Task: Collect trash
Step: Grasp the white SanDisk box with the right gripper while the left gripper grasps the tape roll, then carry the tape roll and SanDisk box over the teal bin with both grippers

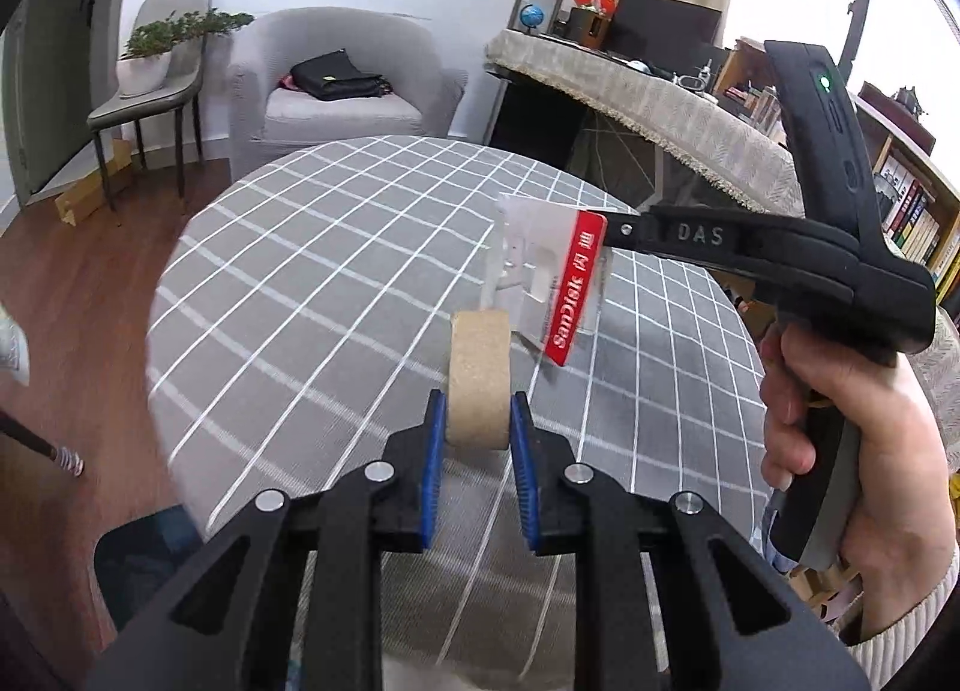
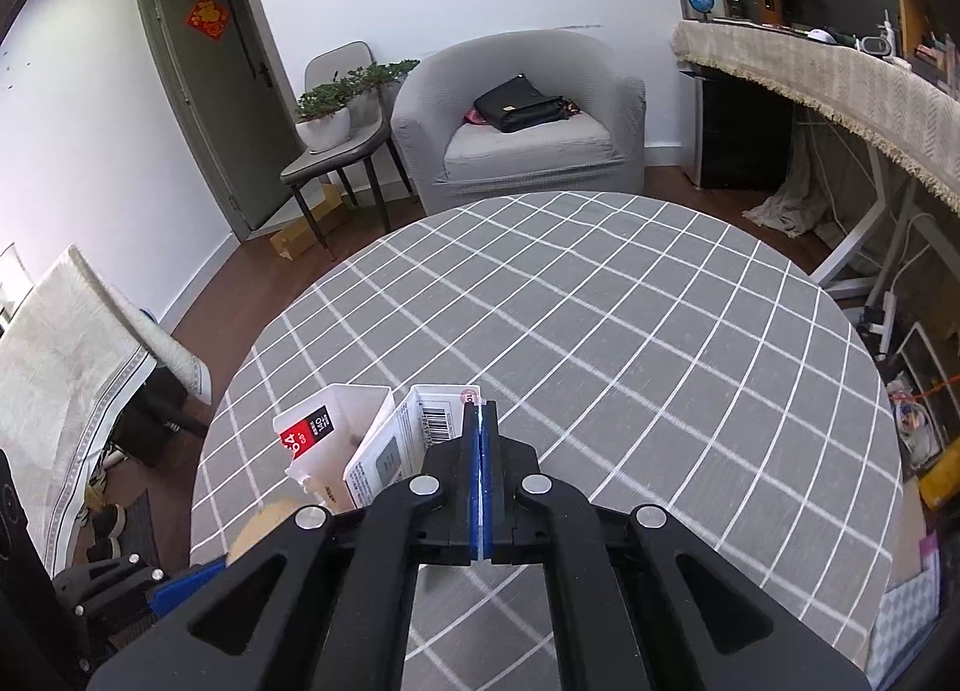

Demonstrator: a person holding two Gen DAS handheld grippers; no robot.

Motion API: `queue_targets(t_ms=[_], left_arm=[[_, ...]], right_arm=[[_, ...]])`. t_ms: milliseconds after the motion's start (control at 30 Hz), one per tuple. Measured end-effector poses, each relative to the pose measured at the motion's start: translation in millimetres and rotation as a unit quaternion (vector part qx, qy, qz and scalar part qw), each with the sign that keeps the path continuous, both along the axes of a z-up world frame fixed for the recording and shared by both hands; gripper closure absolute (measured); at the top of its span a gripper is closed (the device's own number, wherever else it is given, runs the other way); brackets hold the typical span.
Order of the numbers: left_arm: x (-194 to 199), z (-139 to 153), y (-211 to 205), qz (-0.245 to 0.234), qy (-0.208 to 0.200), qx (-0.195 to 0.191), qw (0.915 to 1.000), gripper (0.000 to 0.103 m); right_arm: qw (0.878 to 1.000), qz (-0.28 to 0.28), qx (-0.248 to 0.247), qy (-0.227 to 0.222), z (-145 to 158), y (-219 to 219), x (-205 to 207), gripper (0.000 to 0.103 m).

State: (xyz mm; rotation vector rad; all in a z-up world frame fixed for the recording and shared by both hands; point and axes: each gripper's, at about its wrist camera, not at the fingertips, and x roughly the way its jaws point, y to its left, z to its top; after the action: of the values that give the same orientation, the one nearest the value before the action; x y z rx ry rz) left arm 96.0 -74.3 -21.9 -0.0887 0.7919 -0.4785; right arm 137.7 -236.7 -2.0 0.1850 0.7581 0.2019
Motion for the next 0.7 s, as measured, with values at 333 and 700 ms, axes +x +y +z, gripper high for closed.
queue_targets(t_ms=[333, 700], left_arm=[[-41.0, 6.8, 49.9, 0.047, -0.013, 0.004, 0.9988, 0.080], [-70.5, -0.3, 110.5, 0.100, -0.003, 0.020, 0.9948, 0.080]], right_arm=[[1.000, 0.026, 0.010, -0.014, 8.3, 27.9, -27.9, 0.103], [0.996, 0.081, 0.021, -0.019, 9.7, 85.3, -43.1, 0.103]])
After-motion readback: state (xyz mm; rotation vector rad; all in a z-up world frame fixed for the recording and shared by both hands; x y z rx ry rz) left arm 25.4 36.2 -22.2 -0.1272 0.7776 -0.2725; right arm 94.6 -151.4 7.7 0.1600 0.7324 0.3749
